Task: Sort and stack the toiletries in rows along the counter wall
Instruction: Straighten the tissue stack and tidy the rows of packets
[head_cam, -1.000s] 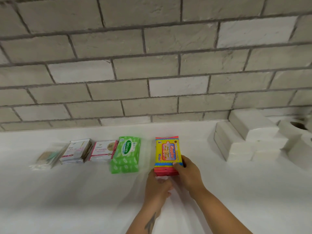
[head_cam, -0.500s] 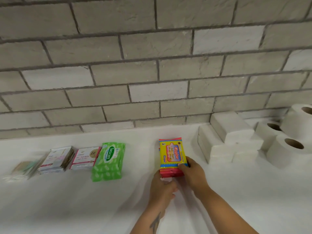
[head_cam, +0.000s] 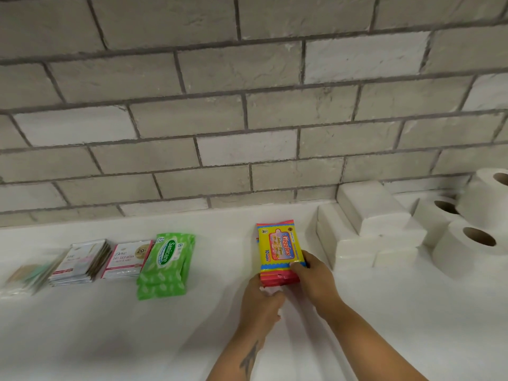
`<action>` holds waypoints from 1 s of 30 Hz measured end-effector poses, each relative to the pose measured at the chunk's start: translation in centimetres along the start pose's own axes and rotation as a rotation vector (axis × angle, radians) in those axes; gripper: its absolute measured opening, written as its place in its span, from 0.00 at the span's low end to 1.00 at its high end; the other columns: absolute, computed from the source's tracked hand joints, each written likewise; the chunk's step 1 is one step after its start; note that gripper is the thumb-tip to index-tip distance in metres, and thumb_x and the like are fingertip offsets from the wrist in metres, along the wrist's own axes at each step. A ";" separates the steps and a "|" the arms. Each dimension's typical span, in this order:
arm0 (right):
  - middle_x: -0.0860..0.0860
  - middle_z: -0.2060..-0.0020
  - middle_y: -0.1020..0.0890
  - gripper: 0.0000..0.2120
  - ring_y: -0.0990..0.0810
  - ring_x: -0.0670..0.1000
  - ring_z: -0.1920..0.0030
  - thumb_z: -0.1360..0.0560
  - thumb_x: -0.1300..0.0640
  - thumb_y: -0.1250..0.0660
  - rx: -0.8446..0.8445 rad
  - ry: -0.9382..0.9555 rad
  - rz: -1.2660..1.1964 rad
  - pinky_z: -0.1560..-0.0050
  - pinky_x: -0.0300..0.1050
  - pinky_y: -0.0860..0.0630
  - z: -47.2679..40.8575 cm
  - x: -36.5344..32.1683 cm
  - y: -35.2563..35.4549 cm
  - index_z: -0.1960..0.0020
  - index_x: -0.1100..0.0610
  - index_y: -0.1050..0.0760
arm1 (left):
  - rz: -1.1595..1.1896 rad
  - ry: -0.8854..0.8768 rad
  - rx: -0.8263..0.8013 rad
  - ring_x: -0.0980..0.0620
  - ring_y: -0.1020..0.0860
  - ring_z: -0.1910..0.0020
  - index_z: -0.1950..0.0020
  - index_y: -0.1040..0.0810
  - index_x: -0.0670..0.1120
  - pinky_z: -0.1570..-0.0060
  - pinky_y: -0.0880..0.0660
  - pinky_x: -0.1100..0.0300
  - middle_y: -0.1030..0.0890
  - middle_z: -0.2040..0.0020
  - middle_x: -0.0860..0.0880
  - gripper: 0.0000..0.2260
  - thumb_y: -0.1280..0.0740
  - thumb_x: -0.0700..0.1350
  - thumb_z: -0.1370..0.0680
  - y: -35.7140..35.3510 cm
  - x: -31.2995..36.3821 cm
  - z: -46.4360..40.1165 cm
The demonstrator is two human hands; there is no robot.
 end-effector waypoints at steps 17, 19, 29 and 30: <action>0.43 0.50 0.18 0.16 0.20 0.44 0.49 0.22 0.62 0.39 -0.068 0.097 -0.032 0.45 0.41 0.24 0.3 0.2 0.1 0.46 0.39 0.29 | -0.084 -0.096 0.059 0.54 0.18 0.52 0.43 0.21 0.54 0.47 0.21 0.54 0.16 0.51 0.53 0.21 0.35 0.48 0.36 -0.5 1.1 -2.7; 0.43 0.50 0.19 0.15 0.20 0.44 0.50 0.22 0.62 0.39 -0.065 0.099 -0.027 0.46 0.39 0.25 0.3 0.3 0.2 0.45 0.41 0.30 | -0.094 -0.100 0.045 0.54 0.18 0.52 0.43 0.20 0.54 0.47 0.21 0.53 0.16 0.51 0.53 0.22 0.35 0.47 0.37 -0.6 1.2 -2.8; 0.42 0.53 0.20 0.15 0.22 0.41 0.53 0.22 0.62 0.40 -0.014 0.092 -0.001 0.55 0.30 0.29 0.3 0.7 1.2 0.44 0.42 0.31 | -0.078 -0.096 -0.006 0.54 0.18 0.52 0.42 0.21 0.54 0.47 0.21 0.53 0.16 0.51 0.53 0.23 0.35 0.46 0.37 -1.6 1.3 -2.6; 0.44 0.52 0.20 0.15 0.21 0.44 0.53 0.22 0.62 0.40 -0.011 0.091 0.004 0.54 0.33 0.28 0.1 0.7 1.3 0.44 0.43 0.30 | -0.073 -0.097 -0.009 0.54 0.18 0.52 0.42 0.21 0.54 0.47 0.21 0.54 0.16 0.51 0.53 0.23 0.35 0.46 0.37 -1.7 1.4 -2.6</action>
Point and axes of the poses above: each hand's wrist, its own z-axis away from the middle knuckle, its own y-axis out of the back of the hand, x = y × z, the point moved 7 cm from there along -z, towards the middle knuckle
